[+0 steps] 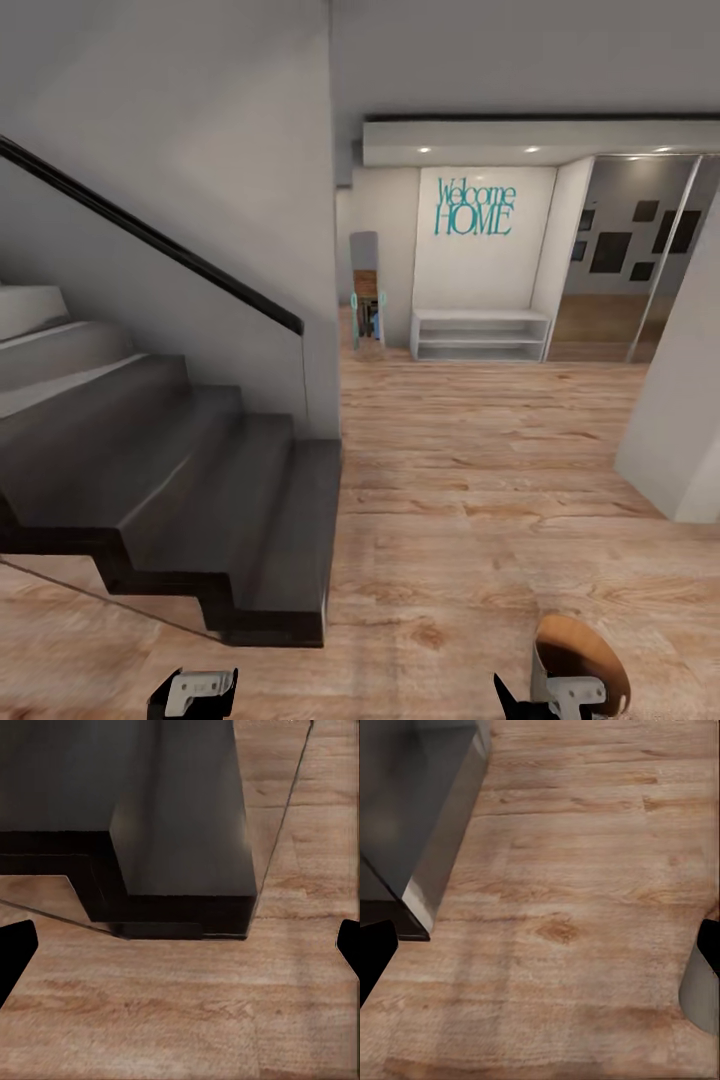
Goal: Put the three can of soda from the living room inside the tash can in the kitchen.
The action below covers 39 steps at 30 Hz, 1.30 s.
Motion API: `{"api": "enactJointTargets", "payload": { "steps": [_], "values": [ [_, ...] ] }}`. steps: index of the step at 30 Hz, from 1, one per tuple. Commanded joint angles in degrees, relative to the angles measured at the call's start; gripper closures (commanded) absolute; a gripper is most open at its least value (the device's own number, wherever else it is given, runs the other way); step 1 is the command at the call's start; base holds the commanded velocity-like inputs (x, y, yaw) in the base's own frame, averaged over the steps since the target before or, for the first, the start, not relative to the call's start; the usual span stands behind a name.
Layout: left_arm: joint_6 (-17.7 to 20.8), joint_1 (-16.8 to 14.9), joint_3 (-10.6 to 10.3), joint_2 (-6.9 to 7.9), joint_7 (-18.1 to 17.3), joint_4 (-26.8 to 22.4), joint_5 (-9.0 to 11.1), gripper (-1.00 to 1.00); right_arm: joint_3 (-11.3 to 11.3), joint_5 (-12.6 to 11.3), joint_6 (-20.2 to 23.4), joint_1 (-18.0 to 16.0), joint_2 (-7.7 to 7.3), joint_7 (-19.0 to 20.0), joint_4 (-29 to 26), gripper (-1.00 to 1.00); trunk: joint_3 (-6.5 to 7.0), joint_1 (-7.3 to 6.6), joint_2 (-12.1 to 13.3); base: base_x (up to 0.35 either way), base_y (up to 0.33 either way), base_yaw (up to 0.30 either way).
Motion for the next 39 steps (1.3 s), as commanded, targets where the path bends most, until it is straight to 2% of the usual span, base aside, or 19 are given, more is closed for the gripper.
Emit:
{"api": "enactJointTargets", "payload": {
  "steps": [1, 3, 9, 15, 39],
  "values": [
    [0.00, 0.00, 0.00, 0.00, 0.00, 0.00, -0.03, -1.00, 0.00, 0.00, -0.01, 0.00, -0.01, 0.00, 0.00, -1.00, 0.07, 0.00, 0.00, 0.000, 0.000, -0.198],
    [0.00, -0.01, 0.00, 0.00, 0.01, 0.00, -0.07, -1.00, 0.00, 0.00, -0.03, 0.01, -0.02, 0.00, 0.00, -1.00, 0.19, 0.00, 0.00, 0.000, 0.000, -0.199],
    [0.00, 0.02, 0.00, 0.00, 0.03, 0.00, -0.15, -1.00, -3.32, 0.01, -0.05, 0.01, 0.09, 0.19, 0.00, -1.00, 0.57, 0.00, 0.00, 0.000, 0.000, -0.199],
    [0.00, -0.01, 0.00, 0.00, 0.09, 0.07, -0.21, -1.00, -4.86, 0.04, -0.06, 0.01, 0.14, 0.26, 0.00, -1.00, 0.95, 0.00, 0.00, 0.000, 0.000, -0.199],
    [0.00, 0.04, 0.20, 0.00, -0.16, 1.17, 0.56, -1.00, -5.04, 0.09, -0.06, 0.01, 0.36, 0.27, 0.00, -1.00, 2.46, 0.00, 0.00, 0.000, 0.000, -0.199]
  ]
}}
